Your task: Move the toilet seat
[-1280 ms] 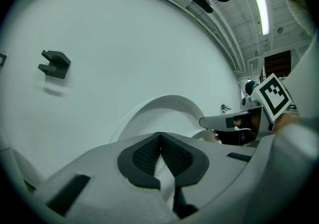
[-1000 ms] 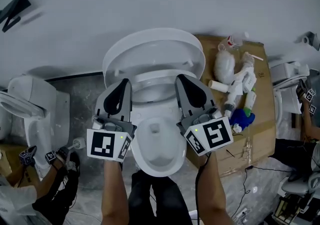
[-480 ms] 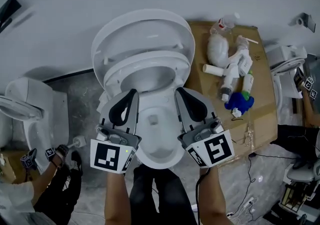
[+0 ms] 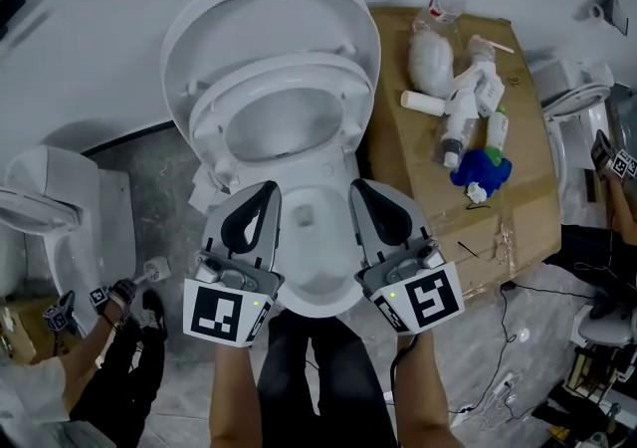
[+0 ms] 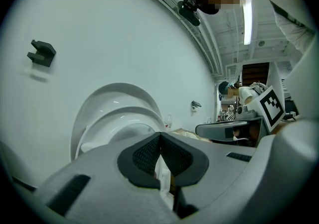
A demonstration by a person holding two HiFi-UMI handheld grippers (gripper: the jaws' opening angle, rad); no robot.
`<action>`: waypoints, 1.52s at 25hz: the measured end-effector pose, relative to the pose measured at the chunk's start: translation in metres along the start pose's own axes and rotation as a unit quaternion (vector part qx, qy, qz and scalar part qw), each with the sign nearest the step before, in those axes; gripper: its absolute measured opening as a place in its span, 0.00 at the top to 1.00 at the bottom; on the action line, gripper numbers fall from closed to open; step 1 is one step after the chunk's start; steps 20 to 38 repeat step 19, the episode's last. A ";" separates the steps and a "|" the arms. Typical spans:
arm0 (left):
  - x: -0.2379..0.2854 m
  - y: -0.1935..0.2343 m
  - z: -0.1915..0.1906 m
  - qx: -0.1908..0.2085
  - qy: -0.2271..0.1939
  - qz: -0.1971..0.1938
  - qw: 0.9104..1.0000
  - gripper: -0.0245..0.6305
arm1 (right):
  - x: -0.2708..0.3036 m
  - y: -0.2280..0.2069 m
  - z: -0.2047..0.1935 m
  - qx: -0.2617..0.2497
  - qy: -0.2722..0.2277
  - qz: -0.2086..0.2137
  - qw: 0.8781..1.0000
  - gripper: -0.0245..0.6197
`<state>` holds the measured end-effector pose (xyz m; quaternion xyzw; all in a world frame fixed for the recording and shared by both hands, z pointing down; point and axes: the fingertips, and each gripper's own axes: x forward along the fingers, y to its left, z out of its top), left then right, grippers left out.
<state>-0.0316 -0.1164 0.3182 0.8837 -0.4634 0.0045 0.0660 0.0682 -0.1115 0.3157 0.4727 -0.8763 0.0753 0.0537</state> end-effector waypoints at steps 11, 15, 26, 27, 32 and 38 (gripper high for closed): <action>-0.013 -0.015 -0.003 0.001 0.000 -0.011 1.000 0.95 | -0.016 0.011 -0.003 -0.007 0.002 -0.001 1.000 0.94; -0.019 -0.016 -0.001 0.001 0.000 -0.013 1.000 0.95 | -0.018 0.019 -0.002 -0.009 0.002 0.001 1.000 0.95; -0.026 -0.018 -0.002 0.001 0.003 -0.013 1.000 0.95 | -0.023 0.026 -0.003 -0.007 0.003 0.001 1.000 0.95; -0.026 -0.018 -0.002 0.001 0.003 -0.013 1.000 0.95 | -0.023 0.026 -0.003 -0.007 0.003 0.001 1.000 0.95; -0.026 -0.018 -0.002 0.001 0.003 -0.013 1.000 0.95 | -0.023 0.026 -0.003 -0.007 0.003 0.001 1.000 0.95; -0.026 -0.018 -0.002 0.001 0.003 -0.013 1.000 0.95 | -0.023 0.026 -0.003 -0.007 0.003 0.001 1.000 0.95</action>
